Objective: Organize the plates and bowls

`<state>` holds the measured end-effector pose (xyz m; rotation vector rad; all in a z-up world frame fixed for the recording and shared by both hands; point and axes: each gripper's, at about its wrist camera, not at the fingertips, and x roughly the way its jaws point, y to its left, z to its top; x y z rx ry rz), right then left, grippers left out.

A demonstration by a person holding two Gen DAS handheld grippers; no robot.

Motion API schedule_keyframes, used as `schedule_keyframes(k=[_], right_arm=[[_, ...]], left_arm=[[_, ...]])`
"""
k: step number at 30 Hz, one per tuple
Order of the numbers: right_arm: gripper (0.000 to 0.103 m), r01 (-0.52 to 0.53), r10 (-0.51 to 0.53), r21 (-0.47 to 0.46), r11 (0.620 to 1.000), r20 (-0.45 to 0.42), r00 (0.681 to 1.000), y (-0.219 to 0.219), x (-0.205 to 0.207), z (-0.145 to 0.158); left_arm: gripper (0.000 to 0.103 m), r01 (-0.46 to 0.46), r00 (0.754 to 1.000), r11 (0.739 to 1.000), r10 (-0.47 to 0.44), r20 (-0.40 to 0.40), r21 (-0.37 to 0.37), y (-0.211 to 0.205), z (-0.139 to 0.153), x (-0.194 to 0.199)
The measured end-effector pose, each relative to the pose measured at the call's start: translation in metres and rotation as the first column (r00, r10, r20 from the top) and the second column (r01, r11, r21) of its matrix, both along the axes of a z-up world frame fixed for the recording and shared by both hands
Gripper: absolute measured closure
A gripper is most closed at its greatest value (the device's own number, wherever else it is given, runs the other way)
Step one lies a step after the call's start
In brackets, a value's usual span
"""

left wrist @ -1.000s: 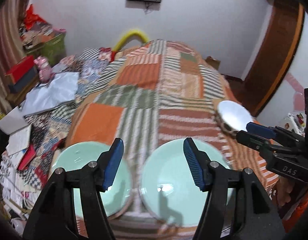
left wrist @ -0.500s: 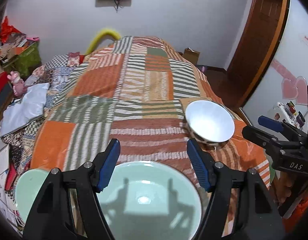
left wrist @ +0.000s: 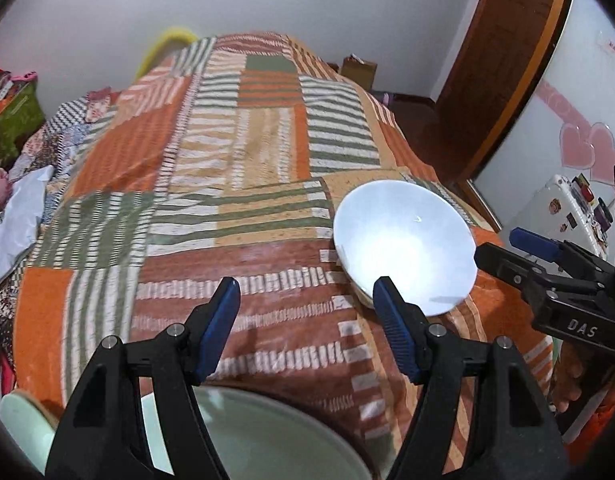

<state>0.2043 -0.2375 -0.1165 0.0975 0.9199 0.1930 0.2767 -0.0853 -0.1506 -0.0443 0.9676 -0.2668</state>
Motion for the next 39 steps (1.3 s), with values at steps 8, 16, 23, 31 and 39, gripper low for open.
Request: schedule_keyframes(k=[8, 16, 23, 31, 39], right_arm=[[0.055, -0.003, 0.004, 0.020, 1.000, -0.060, 0.998, -0.012, 0.020, -0.016], [0.070, -0.014, 0.016, 0.022, 1.000, -0.105, 0.994, -0.018, 0.027, -0.031], [0.084, -0.020, 0.034, 0.088, 0.996, -0.163, 0.986, -0.016, 0.034, -0.046], [0.084, -0.029, 0.039, 0.063, 0.998, -0.154, 0.987, -0.013, 0.036, -0.044], [0.085, -0.021, 0.029, 0.060, 0.998, -0.136, 0.990, -0.012, 0.028, -0.035]], left_arm=[[0.035, 0.046, 0.998, 0.999, -0.046, -0.041, -0.007, -0.022, -0.020, 0.026], [0.056, 0.069, 0.991, 0.998, -0.069, -0.111, -0.002, -0.038, -0.044, 0.044], [0.070, 0.101, 0.983, 0.995, -0.104, -0.154, -0.024, -0.045, -0.060, 0.049], [0.079, 0.118, 0.983, 0.993, -0.119, -0.143, -0.018, -0.055, -0.063, 0.050], [0.079, 0.119, 0.986, 0.993, -0.120, -0.113, -0.017, -0.054, -0.050, 0.038]])
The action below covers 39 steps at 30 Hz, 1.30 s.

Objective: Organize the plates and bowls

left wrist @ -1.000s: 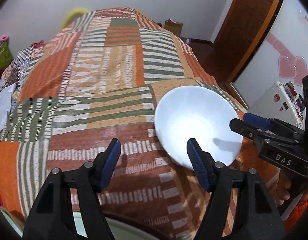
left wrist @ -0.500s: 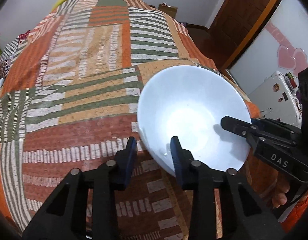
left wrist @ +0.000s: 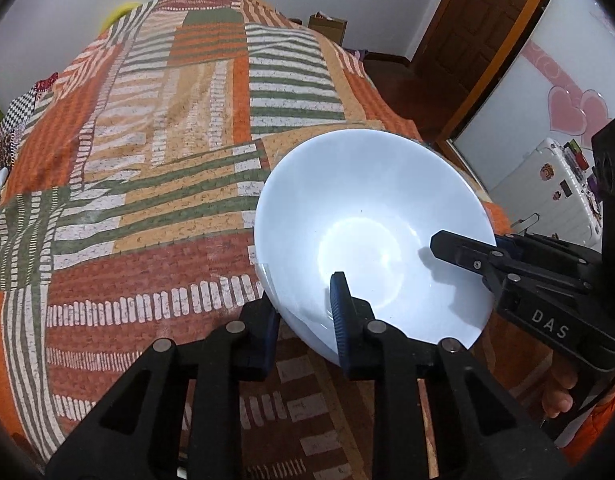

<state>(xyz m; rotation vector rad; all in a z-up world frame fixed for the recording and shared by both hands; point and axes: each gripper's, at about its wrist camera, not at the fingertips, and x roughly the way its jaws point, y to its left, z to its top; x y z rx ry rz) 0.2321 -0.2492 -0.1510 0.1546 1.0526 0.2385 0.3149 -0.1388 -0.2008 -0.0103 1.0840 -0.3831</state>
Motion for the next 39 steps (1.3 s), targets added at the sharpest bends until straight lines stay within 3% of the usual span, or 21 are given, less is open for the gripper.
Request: schedule_keyframes(k=[22, 39], right_arm=[[0.085, -0.033, 0.031, 0.008, 0.999, 0.139, 0.990, 0.035, -0.057, 0.064], [0.085, -0.133, 0.127, 0.020, 0.991, 0.196, 0.972, 0.102, -0.092, 0.084]], left_arm=[[0.079, -0.036, 0.987, 0.999, 0.040, 0.155, -0.032, 0.039, 0.084, -0.082], [0.079, -0.128, 0.969, 0.990, 0.136, 0.208, -0.051, 0.113, 0.116, -0.155]])
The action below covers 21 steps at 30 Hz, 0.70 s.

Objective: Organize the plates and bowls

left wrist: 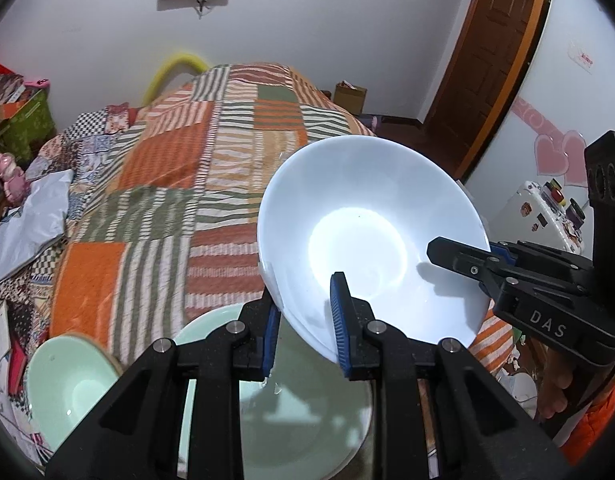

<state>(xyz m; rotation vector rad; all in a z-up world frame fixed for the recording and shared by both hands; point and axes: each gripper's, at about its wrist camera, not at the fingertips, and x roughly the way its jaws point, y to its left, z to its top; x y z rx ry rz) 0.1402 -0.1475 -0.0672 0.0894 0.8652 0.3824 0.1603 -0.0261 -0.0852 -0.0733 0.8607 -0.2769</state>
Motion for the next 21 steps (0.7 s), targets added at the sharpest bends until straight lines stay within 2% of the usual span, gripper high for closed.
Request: schedule_keyframes(k=[21], right_arm=[[0.085, -0.191, 0.191, -0.018, 0.981, 0.000, 0.982, 0.102, -0.026, -0.011]], left_arm=[[0.079, -0.183, 0.983, 0.983, 0.183, 0.010, -0.008, 0.111, 0.000, -0.069]])
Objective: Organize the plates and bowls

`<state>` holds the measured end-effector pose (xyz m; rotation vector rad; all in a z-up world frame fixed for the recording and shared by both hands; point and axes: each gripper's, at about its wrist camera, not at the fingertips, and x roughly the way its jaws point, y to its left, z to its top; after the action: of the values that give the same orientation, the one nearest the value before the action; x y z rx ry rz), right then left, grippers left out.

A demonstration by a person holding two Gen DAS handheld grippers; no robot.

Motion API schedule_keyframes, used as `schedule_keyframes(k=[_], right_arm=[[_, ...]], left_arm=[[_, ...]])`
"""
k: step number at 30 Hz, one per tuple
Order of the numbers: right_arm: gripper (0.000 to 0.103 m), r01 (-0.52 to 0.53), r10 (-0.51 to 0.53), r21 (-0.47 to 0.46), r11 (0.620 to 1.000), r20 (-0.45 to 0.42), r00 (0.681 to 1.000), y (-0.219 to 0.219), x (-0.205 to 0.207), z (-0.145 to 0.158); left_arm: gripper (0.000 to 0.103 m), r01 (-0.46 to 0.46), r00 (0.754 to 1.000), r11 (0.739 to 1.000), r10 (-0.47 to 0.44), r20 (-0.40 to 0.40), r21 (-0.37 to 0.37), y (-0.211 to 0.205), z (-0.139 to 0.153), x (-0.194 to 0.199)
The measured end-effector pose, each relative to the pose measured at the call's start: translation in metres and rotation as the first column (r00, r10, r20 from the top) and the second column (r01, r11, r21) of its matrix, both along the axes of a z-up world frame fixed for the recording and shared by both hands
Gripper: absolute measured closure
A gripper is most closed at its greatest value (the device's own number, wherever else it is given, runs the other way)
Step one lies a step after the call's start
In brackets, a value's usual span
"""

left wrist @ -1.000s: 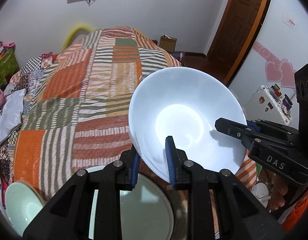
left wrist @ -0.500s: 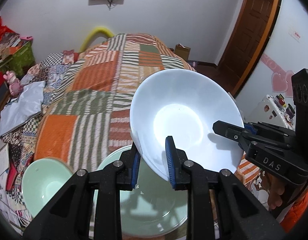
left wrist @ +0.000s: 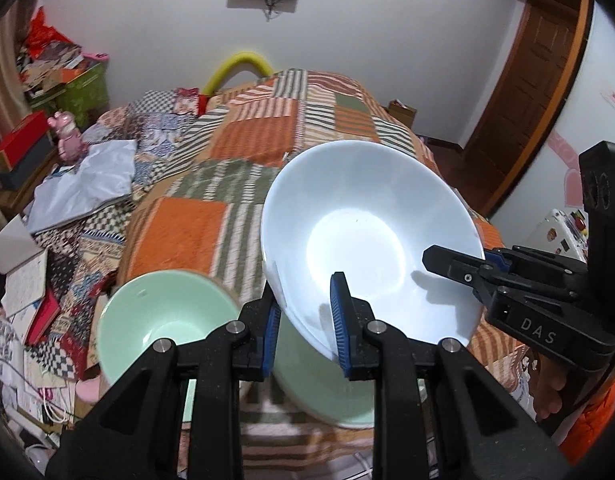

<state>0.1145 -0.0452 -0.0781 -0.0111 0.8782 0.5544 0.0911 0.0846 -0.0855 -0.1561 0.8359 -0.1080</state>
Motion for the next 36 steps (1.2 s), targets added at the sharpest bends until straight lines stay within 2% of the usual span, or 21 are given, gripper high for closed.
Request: schedule_keyframes(k=[20, 27, 36], right_arm=[[0.085, -0.161, 0.161, 0.003, 0.987, -0.057, 0.985, 0.092, -0.013, -0.020], [0.085, -0.184, 0.184, 0.001, 0.983, -0.091, 0.979, 0.112, -0.014, -0.030], [0.085, -0.189, 0.184, -0.014, 0.982, -0.168, 0.968, 0.125, -0.009, -0.055]], left_arm=[[0.079, -0.173, 0.984, 0.985, 0.173, -0.043, 0.002, 0.091, -0.022, -0.040], [0.079, -0.200, 0.977, 0.980, 0.199, -0.071, 0.002, 0.112, -0.038, -0.044], [0.079, -0.215, 0.969, 0.976, 0.208, -0.134, -0.038, 0.128, -0.070, -0.039]])
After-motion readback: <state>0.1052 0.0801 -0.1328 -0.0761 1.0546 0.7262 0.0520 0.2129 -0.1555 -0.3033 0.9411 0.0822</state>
